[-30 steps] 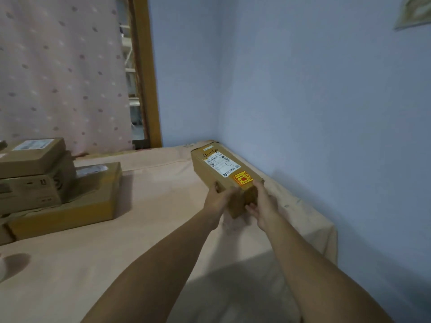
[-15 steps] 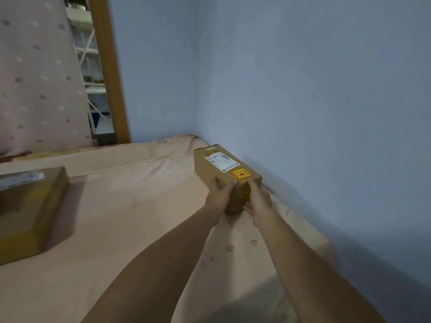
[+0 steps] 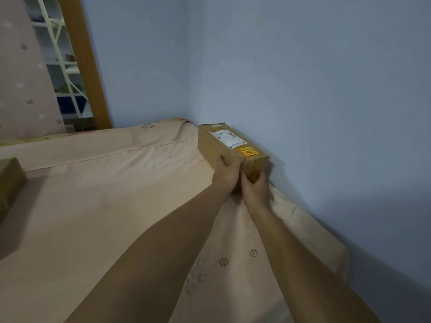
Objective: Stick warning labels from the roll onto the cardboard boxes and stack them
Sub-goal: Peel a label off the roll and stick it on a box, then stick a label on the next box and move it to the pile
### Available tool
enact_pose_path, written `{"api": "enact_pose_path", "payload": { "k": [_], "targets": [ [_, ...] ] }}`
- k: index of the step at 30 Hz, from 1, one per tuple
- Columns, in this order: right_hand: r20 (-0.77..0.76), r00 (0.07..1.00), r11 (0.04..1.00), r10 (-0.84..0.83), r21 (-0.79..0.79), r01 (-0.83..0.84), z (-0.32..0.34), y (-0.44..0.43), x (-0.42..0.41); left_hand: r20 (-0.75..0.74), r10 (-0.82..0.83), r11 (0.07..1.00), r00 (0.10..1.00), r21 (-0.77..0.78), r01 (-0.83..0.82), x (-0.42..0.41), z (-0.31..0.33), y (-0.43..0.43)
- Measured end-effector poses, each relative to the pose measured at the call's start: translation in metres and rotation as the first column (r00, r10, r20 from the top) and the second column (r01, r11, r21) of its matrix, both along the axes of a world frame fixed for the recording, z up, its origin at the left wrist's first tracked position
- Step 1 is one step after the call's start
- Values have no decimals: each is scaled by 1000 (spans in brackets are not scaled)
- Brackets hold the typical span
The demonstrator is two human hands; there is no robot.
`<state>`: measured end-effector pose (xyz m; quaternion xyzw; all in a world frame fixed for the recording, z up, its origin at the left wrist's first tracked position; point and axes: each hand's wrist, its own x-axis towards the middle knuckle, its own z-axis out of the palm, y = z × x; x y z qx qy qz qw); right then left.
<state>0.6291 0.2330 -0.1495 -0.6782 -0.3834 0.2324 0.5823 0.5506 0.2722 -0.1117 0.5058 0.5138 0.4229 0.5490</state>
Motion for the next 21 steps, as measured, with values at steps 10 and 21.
{"api": "enact_pose_path", "payload": {
  "k": [10, 21],
  "targets": [
    [111, 989, 995, -98, -20, 101, -10, 0, -1, 20, 60, 998, 998, 34, -60, 14, 0, -15],
    [38, 997, 993, -65, -95, 69, 8, -27, -13, -164, -23, 999, 986, 35, 29, -44, 20, -46]
  ]
}}
